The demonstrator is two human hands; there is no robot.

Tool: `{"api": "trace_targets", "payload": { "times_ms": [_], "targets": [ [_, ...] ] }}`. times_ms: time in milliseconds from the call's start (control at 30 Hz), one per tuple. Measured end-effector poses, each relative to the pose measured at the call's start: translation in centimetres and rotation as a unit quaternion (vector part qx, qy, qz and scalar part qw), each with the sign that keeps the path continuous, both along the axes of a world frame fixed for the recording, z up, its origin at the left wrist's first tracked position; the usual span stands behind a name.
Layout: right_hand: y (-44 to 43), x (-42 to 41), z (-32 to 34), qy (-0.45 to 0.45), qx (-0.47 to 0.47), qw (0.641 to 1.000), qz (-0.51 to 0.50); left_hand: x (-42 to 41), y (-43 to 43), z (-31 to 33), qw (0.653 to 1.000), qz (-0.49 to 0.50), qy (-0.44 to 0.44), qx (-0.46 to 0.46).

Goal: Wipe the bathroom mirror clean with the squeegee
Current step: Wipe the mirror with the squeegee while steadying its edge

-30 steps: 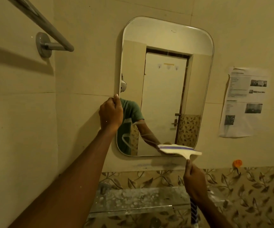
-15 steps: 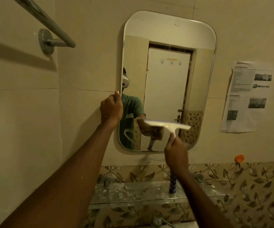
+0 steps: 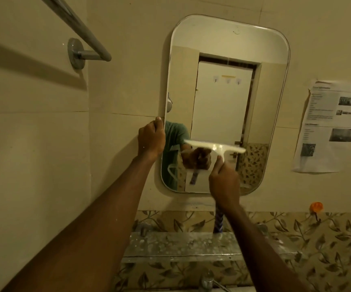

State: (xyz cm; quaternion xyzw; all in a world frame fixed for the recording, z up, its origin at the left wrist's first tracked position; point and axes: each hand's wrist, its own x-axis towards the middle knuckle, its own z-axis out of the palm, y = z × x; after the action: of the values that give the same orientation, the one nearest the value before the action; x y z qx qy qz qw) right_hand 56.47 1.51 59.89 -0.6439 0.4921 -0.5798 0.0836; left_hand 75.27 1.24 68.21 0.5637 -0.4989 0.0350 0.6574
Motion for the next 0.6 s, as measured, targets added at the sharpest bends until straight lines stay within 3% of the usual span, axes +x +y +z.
{"api": "trace_targets", "payload": {
  "times_ms": [167, 433, 600],
  "targets": [
    [2.5, 1.7, -8.0, 0.003, 0.083, 0.997, 0.012, 0.1, 0.1, 0.1, 1.0, -0.003, -0.006, 0.006],
    [1.6, 2.9, 3.1, 0.002, -0.028, 1.0, -0.005, 0.8, 0.5, 0.4, 0.998, -0.055, 0.025, 0.013],
    [1.5, 4.3, -1.3, 0.024, 0.008, 1.0, -0.003, 0.8, 0.5, 0.5, 0.996, -0.067, 0.048, 0.019]
  ]
}}
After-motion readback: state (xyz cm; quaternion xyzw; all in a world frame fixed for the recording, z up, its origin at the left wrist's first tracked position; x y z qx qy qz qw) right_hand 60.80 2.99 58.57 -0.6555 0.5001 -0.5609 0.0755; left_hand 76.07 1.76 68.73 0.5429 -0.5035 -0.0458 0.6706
